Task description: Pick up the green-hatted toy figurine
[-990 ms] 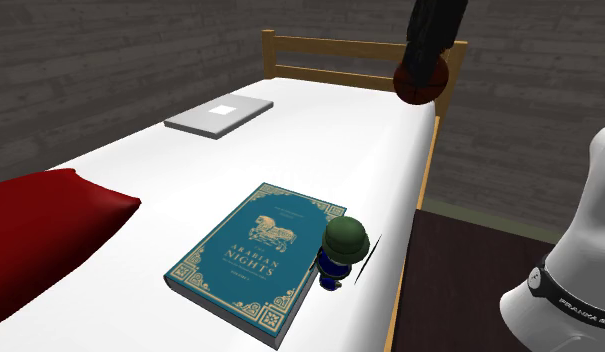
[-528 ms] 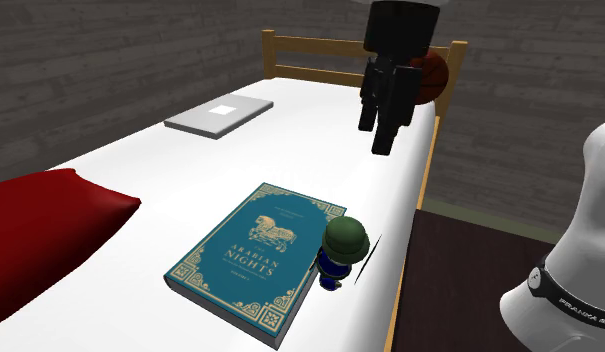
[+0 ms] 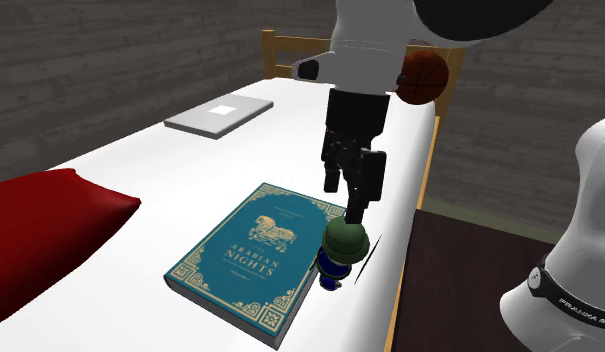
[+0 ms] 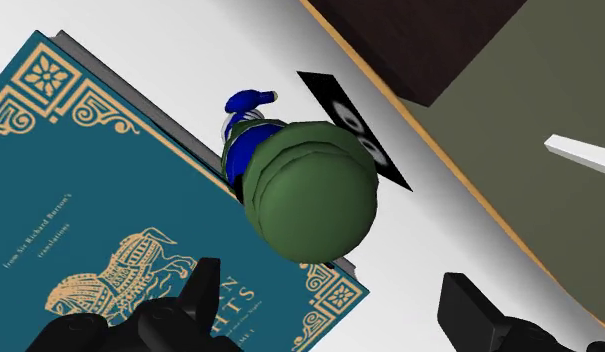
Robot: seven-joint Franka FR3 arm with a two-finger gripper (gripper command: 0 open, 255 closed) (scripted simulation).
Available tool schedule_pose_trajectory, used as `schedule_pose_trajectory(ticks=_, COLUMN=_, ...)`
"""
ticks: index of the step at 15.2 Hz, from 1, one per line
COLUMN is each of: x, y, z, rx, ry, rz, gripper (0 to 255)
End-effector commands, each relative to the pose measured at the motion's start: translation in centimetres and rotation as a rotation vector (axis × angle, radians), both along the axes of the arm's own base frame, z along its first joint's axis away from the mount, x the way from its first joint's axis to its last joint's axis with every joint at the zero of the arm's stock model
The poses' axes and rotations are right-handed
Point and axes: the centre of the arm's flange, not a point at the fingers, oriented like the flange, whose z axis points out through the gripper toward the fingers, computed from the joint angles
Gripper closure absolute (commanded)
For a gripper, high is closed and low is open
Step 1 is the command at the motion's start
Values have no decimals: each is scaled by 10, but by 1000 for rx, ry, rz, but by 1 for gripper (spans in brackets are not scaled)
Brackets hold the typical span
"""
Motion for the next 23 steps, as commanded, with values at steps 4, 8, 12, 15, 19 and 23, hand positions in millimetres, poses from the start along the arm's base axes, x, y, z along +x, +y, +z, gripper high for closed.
schedule_pose_trajectory(ticks=4, x=3, y=4, z=-30, rx=9, ry=-1, rz=28, gripper=0)
schedule_pose_trajectory(ticks=8, x=3, y=4, z=-49, rx=9, ry=-1, rz=28, gripper=0)
schedule_pose_trajectory(ticks=12, x=4, y=3, z=-49, rx=9, ry=0, rz=28, gripper=255)
schedule_pose_trajectory(ticks=15, x=4, y=3, z=-48, rx=9, ry=-1, rz=28, gripper=255)
schedule_pose_trajectory(ticks=19, x=3, y=4, z=-49, rx=9, ry=-1, rz=28, gripper=255)
schedule_pose_trajectory(ticks=23, x=3, y=4, z=-28, rx=9, ry=-1, rz=28, gripper=255)
